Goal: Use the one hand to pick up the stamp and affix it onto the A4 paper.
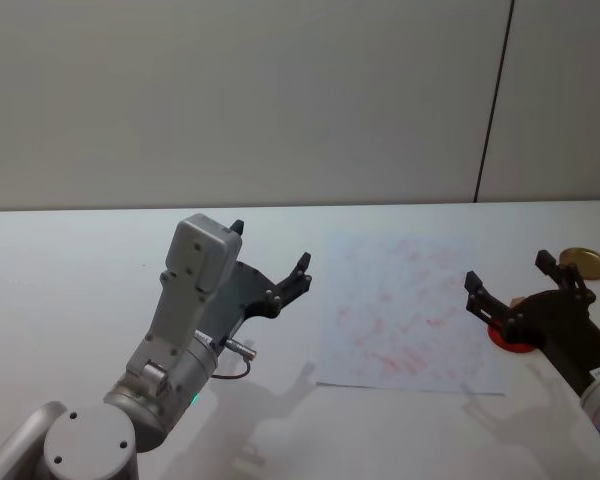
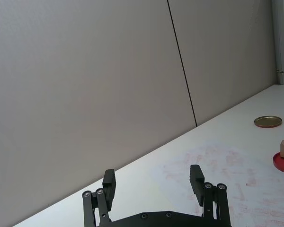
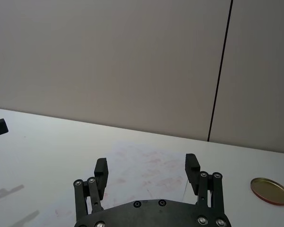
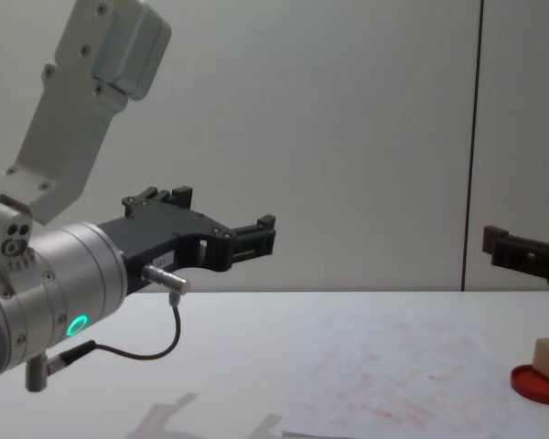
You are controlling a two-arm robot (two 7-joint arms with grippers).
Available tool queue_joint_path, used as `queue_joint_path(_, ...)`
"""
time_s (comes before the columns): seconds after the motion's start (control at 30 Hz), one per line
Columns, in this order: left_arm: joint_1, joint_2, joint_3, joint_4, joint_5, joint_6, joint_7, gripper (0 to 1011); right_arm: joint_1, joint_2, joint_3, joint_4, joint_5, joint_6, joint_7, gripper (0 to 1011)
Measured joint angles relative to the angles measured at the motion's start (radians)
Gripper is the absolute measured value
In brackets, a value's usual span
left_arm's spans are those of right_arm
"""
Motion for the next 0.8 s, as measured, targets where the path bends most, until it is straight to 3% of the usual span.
queue_joint_path(0.8,0.000,0.000,0.000,0.000,0.000,0.000,0.000,993,0.002,0.000,0.002,0.003,0.000,0.002,0.002,1001)
